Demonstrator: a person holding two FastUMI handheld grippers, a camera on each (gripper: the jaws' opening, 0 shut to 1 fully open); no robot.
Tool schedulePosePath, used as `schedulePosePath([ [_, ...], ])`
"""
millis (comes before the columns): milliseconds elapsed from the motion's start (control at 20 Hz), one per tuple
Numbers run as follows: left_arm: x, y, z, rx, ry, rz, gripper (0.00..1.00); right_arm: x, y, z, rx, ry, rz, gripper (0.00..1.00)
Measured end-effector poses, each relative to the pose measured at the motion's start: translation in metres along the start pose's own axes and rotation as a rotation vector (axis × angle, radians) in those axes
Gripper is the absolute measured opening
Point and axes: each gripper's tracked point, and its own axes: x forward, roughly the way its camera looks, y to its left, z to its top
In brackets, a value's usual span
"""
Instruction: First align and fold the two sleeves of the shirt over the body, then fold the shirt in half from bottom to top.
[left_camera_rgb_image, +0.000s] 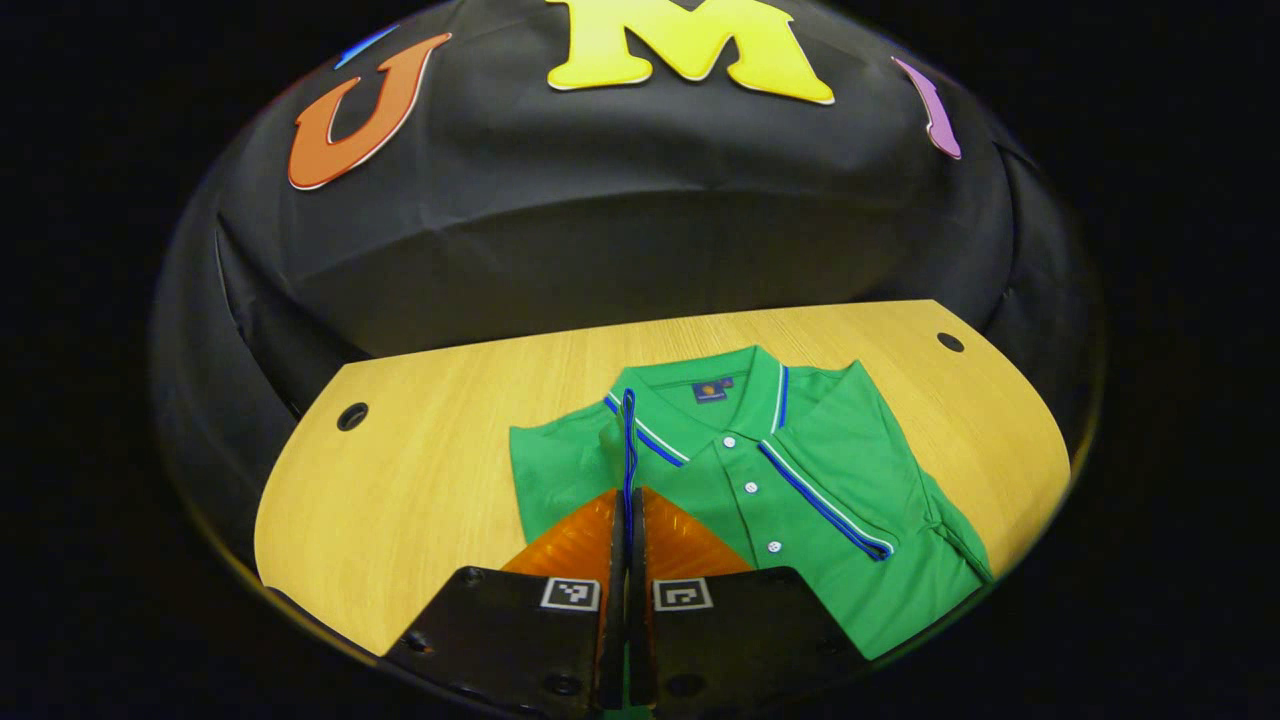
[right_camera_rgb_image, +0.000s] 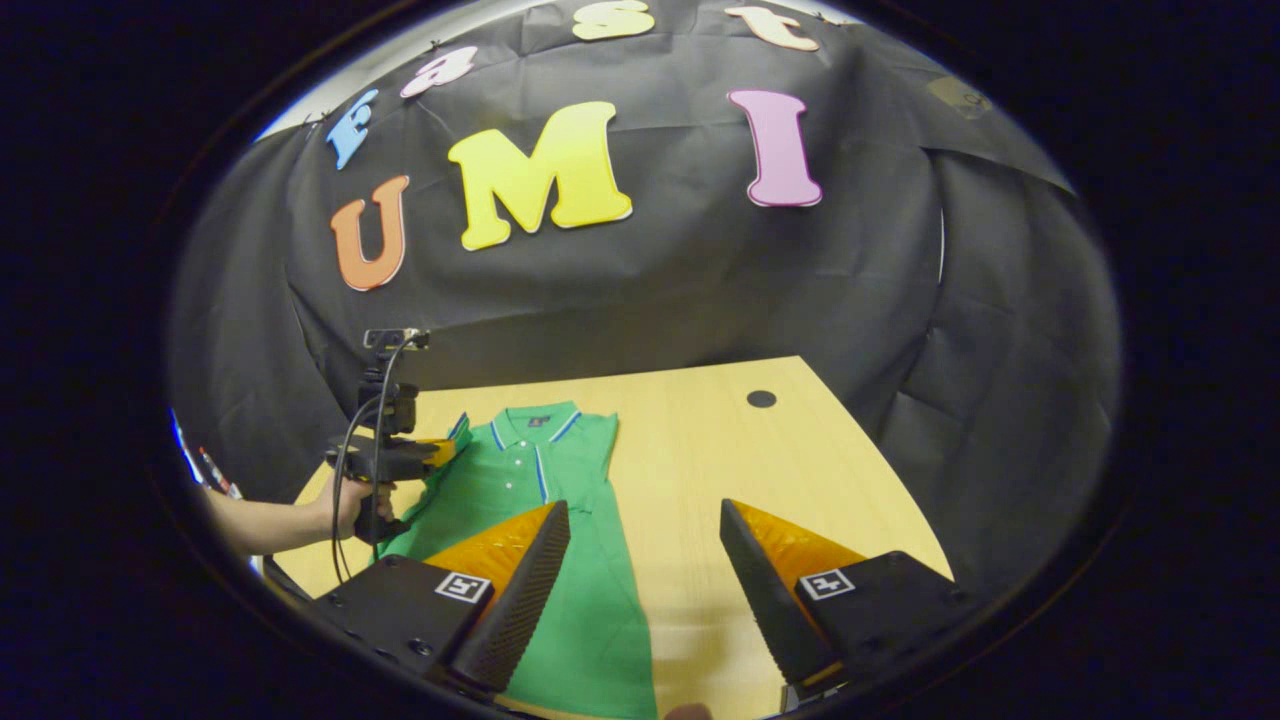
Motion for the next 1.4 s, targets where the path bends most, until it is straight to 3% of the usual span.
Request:
schedulePosePath([
  [50,-0.001,-0.005,-0.001,-0.004,0.004,-0.002,0.06,-0.003,-0.003,-0.006,-0.003,0.005,0.004,0.95],
  [150,-0.004,-0.011,0.002,-0.021,-0.009,-0.005,0.24,-0.005,0.001,-0.011,-0.009,0.016,0.018,0.92],
  [200,-0.009,-0.013,0.005,-0.029,-0.017,-0.007,0.45,-0.005,0.004,-0.012,-0.01,0.021,0.029,0.98],
  [250,-0.014,-0.014,0.008,-0.036,-0.026,-0.008,0.46,-0.005,0.007,-0.013,-0.014,0.02,0.038,1.0],
  [300,-0.021,-0.012,0.011,-0.039,-0.038,-0.003,0.71,-0.005,0.01,-0.011,-0.02,0.013,0.046,0.93],
  [350,-0.029,-0.008,0.016,-0.042,-0.053,0.003,0.77,-0.006,0.014,-0.009,-0.026,0.007,0.055,0.93],
  [400,-0.04,-0.004,0.02,-0.049,-0.069,0.014,0.9,-0.006,0.017,-0.008,-0.032,0.002,0.063,0.98],
  [450,-0.049,-0.001,0.022,-0.059,-0.076,0.019,0.95,-0.006,0.02,-0.009,-0.039,-0.001,0.071,0.93],
  [500,-0.064,0.002,0.025,-0.072,-0.089,0.021,0.99,-0.007,0.024,-0.011,-0.046,0.001,0.079,0.98],
  [550,-0.079,0.006,0.029,-0.086,-0.105,0.023,0.98,-0.007,0.028,-0.013,-0.056,0.004,0.09,0.93],
  [700,-0.129,0.014,0.03,-0.124,-0.132,0.018,0.99,-0.008,0.04,-0.015,-0.111,-0.009,0.114,0.93],
  [750,-0.147,0.017,0.027,-0.124,-0.139,0.017,0.99,-0.011,0.044,-0.017,-0.139,-0.016,0.123,0.98],
  [850,-0.18,0.025,0.017,-0.086,-0.153,0.027,0.99,-0.014,0.049,-0.026,-0.198,-0.014,0.142,0.93],
  [900,-0.196,0.031,0.01,-0.053,-0.157,0.036,0.99,-0.018,0.051,-0.031,-0.21,-0.006,0.153,0.98],
  [1050,-0.24,0.034,-0.027,0.017,-0.13,0.021,0.99,-0.029,0.047,-0.049,-0.246,0.026,0.165,0.98],
  [1150,-0.264,0.022,-0.06,-0.005,-0.089,-0.035,0.98,-0.037,0.042,-0.066,-0.258,0.063,0.173,0.98],
  [1400,-0.302,0.013,-0.141,0.027,0.042,-0.09,0.98,-0.057,0.026,-0.121,-0.306,0.164,0.17,0.98],
])
